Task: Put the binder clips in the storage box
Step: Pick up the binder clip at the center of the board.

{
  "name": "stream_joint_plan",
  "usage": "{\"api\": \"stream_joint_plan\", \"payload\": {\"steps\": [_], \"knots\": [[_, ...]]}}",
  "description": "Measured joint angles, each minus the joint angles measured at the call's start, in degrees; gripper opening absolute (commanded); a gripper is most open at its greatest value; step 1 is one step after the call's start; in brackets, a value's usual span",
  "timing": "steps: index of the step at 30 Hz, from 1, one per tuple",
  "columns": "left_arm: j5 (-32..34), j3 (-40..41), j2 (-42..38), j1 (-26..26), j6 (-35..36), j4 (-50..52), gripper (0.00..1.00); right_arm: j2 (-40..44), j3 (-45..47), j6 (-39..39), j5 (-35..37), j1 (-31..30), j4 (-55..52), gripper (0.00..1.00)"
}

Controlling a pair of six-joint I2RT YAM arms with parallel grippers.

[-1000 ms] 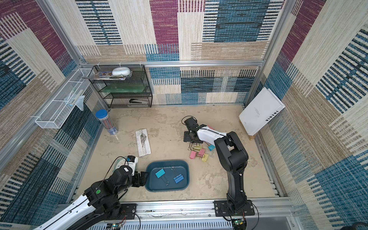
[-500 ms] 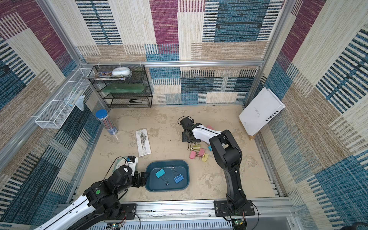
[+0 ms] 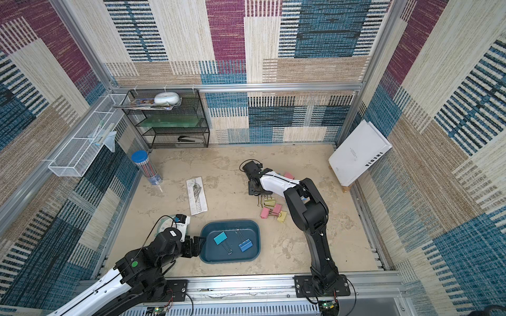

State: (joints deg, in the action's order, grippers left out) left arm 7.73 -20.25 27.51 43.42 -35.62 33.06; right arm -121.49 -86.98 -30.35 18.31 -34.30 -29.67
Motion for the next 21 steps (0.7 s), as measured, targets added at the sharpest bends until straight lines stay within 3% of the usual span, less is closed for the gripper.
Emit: {"api": "stream_joint_plan", "payload": {"steps": [6,21], "knots": [[0.0,0.0,-0.1,0.0,0.0,0.0,0.83,0.0,0.1,0.3,1.8,0.0,0.5,0.63],[0.0,0.1,-0.2,0.0,0.0,0.0,0.83,0.9,1.3,2.4,6.7,-0.1,-1.9,0.62]]}}
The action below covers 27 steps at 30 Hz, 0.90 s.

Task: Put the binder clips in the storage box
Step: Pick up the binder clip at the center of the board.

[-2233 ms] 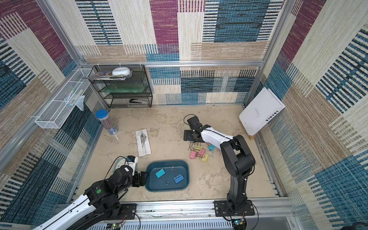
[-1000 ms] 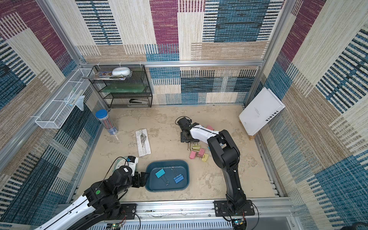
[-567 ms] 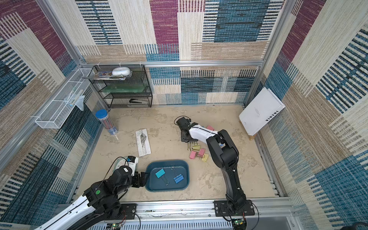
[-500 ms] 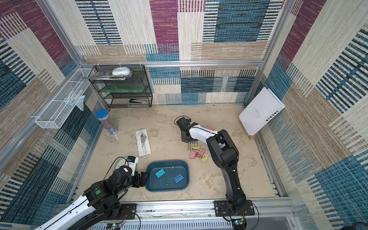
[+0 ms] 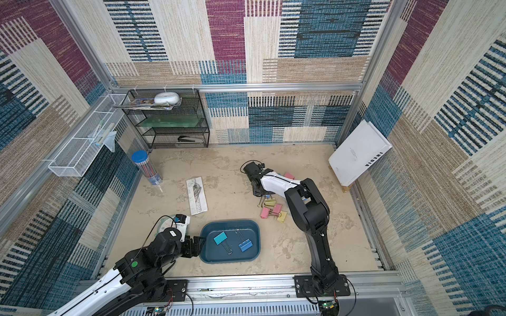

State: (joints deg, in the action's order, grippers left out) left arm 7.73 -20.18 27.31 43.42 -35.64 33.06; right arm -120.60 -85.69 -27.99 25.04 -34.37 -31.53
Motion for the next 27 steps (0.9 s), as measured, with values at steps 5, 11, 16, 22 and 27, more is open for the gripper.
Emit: {"api": "stream_joint_plan", "payload": {"steps": [5,11,16,22,27], "knots": [[0.0,0.0,0.0,0.0,0.0,0.0,0.83,0.5,1.0,-0.3,0.0,-0.1,1.1,0.60],[0.0,0.0,0.2,0.0,0.0,0.0,0.83,2.3,3.2,-1.1,-1.3,-0.1,1.6,0.53],[0.0,0.0,0.2,0.0,0.0,0.0,0.83,3.3,4.2,-1.5,-2.2,-0.1,2.1,0.53],[0.0,0.0,0.5,0.0,0.0,0.0,0.83,3.9,2.6,-0.9,-2.4,-0.1,1.4,0.49],[0.0,0.0,0.5,0.0,0.0,0.0,0.83,4.0,1.6,-0.2,-2.4,-0.1,1.2,0.48]]}}
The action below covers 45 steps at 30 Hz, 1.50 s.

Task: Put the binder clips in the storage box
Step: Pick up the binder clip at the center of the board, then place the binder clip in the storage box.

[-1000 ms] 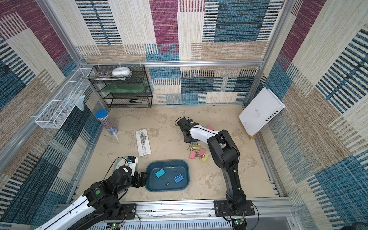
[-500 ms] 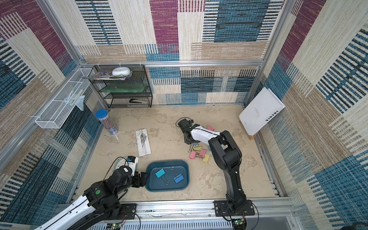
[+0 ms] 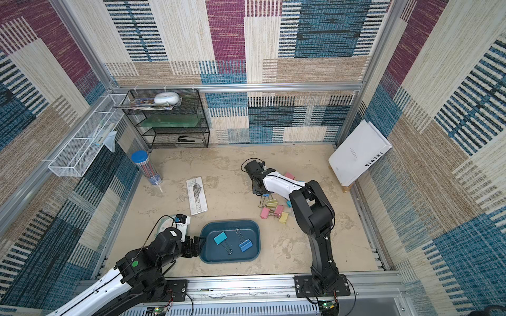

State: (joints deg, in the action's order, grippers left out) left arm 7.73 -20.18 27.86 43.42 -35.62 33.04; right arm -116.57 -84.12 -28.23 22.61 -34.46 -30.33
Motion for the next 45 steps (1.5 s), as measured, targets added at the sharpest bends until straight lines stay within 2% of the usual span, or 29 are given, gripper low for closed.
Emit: {"api": "stream_joint_plan", "payload": {"steps": [9,18,21,26,32,36,41,43,45], "knots": [[0.0,0.0,1.3,0.0,0.0,0.0,0.83,4.5,-3.8,2.5,-1.0,-2.7,-1.5,0.48],[0.0,0.0,1.6,0.0,0.0,-0.1,0.83,8.5,-4.8,4.5,-4.9,-6.3,-2.3,0.48],[0.0,0.0,1.6,0.0,0.0,-0.2,0.83,9.7,-3.3,5.0,-5.3,-7.6,-2.7,0.48],[0.0,0.0,1.6,0.0,0.0,-0.2,0.83,13.9,0.9,5.0,-9.4,-13.7,-1.9,0.47],[0.0,0.0,1.6,0.0,0.0,-0.2,0.83,19.9,10.7,3.6,-15.4,-21.9,3.8,0.47],[0.0,0.0,1.6,0.0,0.0,-0.2,0.83,20.7,15.3,1.9,-17.2,-25.6,6.7,0.47],[0.0,0.0,1.6,0.0,0.0,-0.2,0.83,20.7,18.2,0.0,-18.2,-29.7,9.7,0.56],[0.0,0.0,1.6,0.0,0.0,-0.2,0.83,21.1,19.3,-0.8,-18.1,-29.9,10.1,0.69],[0.0,0.0,1.6,0.0,0.0,-0.2,0.83,22.6,19.7,-1.0,-17.4,-29.9,10.0,0.77]]}}
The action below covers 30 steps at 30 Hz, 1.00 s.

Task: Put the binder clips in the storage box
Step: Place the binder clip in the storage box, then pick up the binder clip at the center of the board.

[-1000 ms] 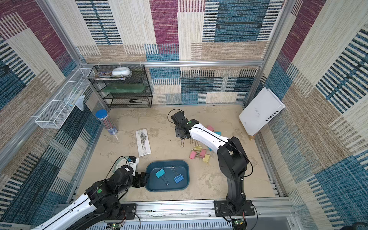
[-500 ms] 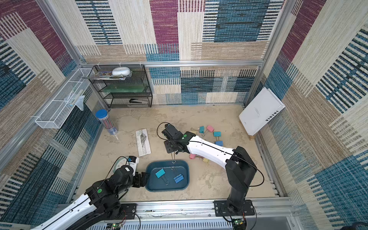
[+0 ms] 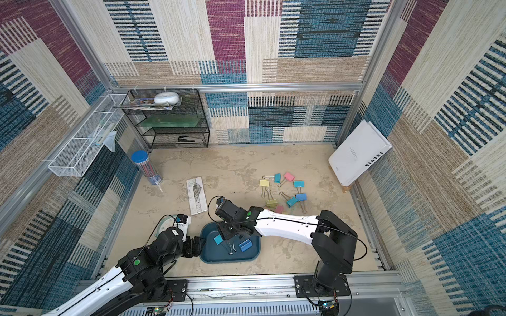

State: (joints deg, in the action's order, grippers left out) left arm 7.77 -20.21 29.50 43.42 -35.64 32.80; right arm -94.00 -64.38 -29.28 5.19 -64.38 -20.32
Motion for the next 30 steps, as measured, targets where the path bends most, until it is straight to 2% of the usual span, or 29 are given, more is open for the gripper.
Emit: {"api": "stream_joint_plan", "payload": {"steps": [3,7,10,14,18,22,26,30], "knots": [[0.0,0.0,0.1,0.0,0.0,0.0,0.83,2.7,-0.2,0.1,0.9,-0.1,0.4,0.89],[0.0,0.0,0.3,0.0,0.0,0.0,0.83,4.5,-1.9,0.7,4.3,0.3,-0.8,1.00],[0.0,0.0,0.3,0.0,0.0,0.0,0.83,6.9,-3.0,2.3,7.8,3.0,-1.8,0.99],[0.0,0.0,0.3,0.0,0.0,-0.2,0.83,13.8,-0.3,4.2,13.9,11.7,-0.3,0.99],[0.0,0.0,0.3,0.0,0.0,-0.2,0.83,18.4,4.2,5.1,10.6,25.6,4.3,1.00],[0.0,0.0,0.2,0.0,0.0,-0.2,0.83,15.5,5.0,5.1,2.7,34.3,7.1,0.99],[0.0,0.0,0.2,0.0,0.0,-0.2,0.83,8.0,1.6,5.1,-0.6,35.6,6.7,1.00],[0.0,0.0,0.2,0.0,0.0,-0.2,0.83,-0.2,-3.4,5.3,0.5,35.9,4.4,0.99]]}}
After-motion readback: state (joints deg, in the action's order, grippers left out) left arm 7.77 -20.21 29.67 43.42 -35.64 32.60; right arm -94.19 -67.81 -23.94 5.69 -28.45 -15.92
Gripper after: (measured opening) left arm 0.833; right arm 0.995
